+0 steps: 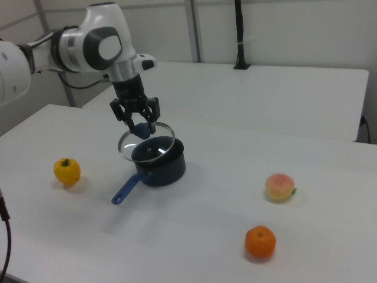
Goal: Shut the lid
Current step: 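Carry the lid over the saucepan and lower it onto the rim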
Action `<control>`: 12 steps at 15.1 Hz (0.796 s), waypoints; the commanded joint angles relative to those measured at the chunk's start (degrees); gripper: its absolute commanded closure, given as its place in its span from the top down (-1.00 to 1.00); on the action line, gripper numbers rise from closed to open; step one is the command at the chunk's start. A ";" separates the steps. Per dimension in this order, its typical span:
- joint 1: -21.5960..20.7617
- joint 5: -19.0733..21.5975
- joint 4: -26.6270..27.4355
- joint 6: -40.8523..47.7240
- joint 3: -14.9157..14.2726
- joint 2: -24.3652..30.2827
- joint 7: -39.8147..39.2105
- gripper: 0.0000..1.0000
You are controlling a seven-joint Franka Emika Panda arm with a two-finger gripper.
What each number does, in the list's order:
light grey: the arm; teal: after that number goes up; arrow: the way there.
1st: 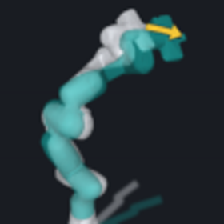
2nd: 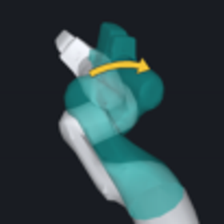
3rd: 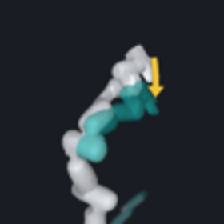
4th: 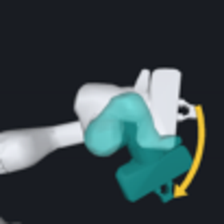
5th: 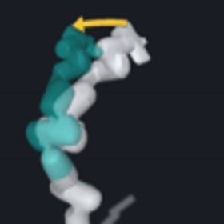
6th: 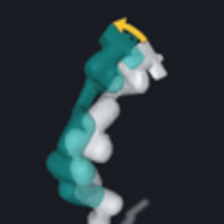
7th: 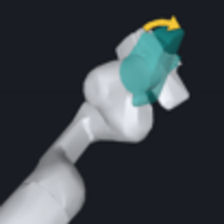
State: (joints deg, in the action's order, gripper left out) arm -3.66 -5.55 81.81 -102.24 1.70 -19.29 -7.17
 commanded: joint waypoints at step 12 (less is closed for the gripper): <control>-0.82 -1.65 -5.61 -8.85 -0.03 -8.92 6.29 -0.58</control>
State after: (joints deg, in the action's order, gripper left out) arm -3.99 -6.17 77.09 -109.69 1.70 -27.25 -2.58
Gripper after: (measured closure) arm 0.339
